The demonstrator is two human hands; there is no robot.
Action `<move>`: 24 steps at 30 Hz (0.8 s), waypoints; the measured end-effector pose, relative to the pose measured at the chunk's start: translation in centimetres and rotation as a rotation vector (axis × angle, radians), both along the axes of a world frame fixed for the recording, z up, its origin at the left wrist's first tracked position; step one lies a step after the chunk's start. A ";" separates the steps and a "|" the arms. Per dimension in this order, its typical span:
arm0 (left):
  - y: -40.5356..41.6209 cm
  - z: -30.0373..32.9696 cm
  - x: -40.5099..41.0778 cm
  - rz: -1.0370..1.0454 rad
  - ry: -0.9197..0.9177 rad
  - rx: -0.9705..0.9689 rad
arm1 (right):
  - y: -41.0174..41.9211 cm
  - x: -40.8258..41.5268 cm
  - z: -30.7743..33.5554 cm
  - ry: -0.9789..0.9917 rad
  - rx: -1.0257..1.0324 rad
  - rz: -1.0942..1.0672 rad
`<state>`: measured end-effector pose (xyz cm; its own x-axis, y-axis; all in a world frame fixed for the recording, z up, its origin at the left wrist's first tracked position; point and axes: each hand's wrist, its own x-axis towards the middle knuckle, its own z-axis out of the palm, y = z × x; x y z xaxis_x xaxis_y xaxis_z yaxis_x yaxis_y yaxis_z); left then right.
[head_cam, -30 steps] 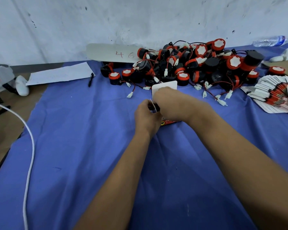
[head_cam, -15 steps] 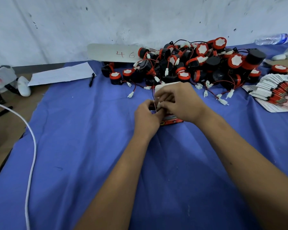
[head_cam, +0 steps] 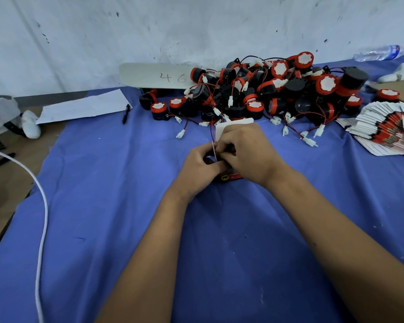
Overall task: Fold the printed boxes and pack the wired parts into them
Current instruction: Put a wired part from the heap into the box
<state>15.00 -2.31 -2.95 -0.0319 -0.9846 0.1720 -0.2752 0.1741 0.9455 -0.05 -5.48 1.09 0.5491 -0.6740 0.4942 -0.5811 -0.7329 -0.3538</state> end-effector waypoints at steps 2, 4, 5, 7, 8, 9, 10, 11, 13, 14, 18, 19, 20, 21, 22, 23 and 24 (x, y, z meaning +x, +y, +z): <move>-0.1 0.0 -0.3 -0.007 0.009 0.009 | -0.1 -0.2 -0.2 0.001 0.029 -0.036; -0.2 0.0 -0.9 0.035 0.007 0.000 | -0.3 -0.5 -0.3 -0.038 0.066 -0.066; -0.3 -0.1 -1.1 0.045 0.003 -0.006 | -0.3 -0.7 -0.3 -0.061 0.089 -0.074; -0.3 -0.1 -0.9 0.003 0.009 -0.002 | -0.4 -0.8 -0.3 -0.075 0.121 -0.078; -0.3 -0.1 -0.5 -0.041 0.015 0.010 | -0.5 -0.8 -0.3 -0.059 0.123 -0.079; -0.3 0.0 -0.2 -0.080 0.020 0.020 | -0.5 -0.8 -0.2 -0.033 0.118 -0.083; -0.3 -0.1 0.0 -0.096 0.024 0.026 | -0.4 -0.6 -0.2 -0.003 0.110 -0.092; -0.3 -0.2 0.0 -0.089 0.017 0.021 | -0.4 -0.5 -0.2 0.026 0.100 -0.101; -0.4 -0.5 -0.2 -0.046 -0.021 -0.009 | -0.2 -0.3 -0.3 0.072 0.086 -0.103; -0.4 -0.5 -0.2 -0.036 -0.030 -0.013 | -0.1 -0.3 -0.4 0.089 0.088 -0.097; -0.6 -0.9 0.1 -0.066 0.017 -0.001 | 0.8 -1.2 -1.4 0.121 0.090 -0.068; -0.6 -1.0 0.2 -0.055 0.011 -0.005 | 1.1 -1.5 -1.7 0.129 0.077 -0.066; -0.7 -1.1 0.2 -0.045 -0.002 -0.013 | 1.4 -1.7 -1.9 0.148 0.064 -0.067; -0.7 -1.2 0.2 -0.043 -0.012 -0.022 | 1.6 -1.8 -2.1 0.175 0.048 -0.071; -0.7 -1.2 0.1 -0.043 -0.012 -0.024 | 1.7 -1.9 -2.2 0.209 0.031 -0.082; -0.6 -1.2 0.1 -0.044 -0.008 -0.026 | 1.7 -1.8 -2.3 0.247 0.010 -0.098; -0.5 -1.1 0.2 -0.049 -0.005 -0.023 | 1.7 -1.7 -2.3 0.285 -0.008 -0.116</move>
<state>15.19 -2.82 -4.09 -0.0806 -0.9775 0.1947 -0.2702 0.2095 0.9397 -1.74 -3.77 -1.18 0.5862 -0.7367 0.3372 -0.7358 -0.6582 -0.1589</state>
